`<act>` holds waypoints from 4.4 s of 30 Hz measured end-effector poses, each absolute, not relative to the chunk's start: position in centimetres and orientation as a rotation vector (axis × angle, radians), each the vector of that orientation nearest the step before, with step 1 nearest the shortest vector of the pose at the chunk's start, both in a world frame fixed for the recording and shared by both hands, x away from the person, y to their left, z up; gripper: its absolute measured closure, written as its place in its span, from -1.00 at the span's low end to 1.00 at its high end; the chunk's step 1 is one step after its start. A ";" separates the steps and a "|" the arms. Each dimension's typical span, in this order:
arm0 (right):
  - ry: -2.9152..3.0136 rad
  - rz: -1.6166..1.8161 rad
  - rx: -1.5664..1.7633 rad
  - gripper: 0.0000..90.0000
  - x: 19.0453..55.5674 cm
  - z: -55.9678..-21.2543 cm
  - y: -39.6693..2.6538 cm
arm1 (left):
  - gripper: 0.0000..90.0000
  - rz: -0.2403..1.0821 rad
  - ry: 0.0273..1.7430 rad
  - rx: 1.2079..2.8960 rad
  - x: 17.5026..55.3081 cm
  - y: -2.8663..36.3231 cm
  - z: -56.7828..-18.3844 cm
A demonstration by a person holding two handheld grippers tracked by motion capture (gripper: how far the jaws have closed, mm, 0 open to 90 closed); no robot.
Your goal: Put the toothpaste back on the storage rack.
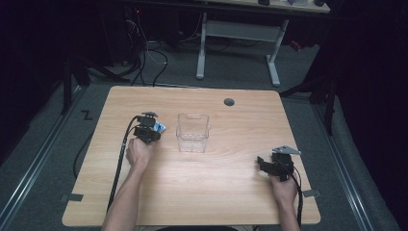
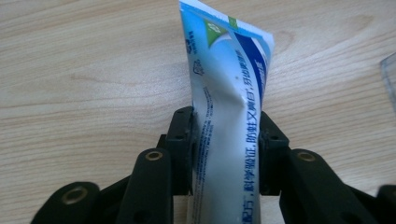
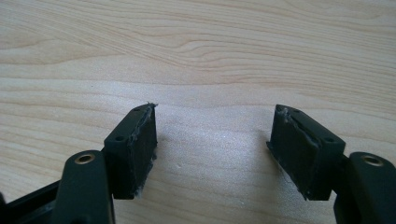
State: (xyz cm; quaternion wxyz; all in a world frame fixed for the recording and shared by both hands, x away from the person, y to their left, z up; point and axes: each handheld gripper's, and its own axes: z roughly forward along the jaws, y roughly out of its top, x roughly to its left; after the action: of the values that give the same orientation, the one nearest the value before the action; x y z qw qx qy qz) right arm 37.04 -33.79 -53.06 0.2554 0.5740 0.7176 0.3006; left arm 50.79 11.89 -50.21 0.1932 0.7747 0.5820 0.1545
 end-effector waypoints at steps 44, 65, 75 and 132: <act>1.949 0.816 1.559 -0.29 37.0 -53.1 -33.8 | 0.61 0.360 1.382 2.062 47.5 13.7 -44.8; 1.949 0.816 1.559 -0.29 37.0 -53.1 -33.8 | 0.61 0.348 1.288 1.996 45.7 13.7 -42.1; 1.949 0.816 1.559 -0.29 37.0 -53.1 -33.8 | 0.61 0.331 1.262 1.968 45.0 13.2 -40.9; 1.949 0.816 1.559 -0.29 37.0 -53.1 -33.8 | 0.61 0.282 1.041 1.884 47.5 6.1 -35.1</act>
State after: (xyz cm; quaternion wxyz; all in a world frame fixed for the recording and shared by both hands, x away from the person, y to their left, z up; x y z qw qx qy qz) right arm 37.04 -33.79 -53.05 0.2551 0.5740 0.7177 0.3005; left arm 47.55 6.15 -35.14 0.4666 0.7676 0.4241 0.1151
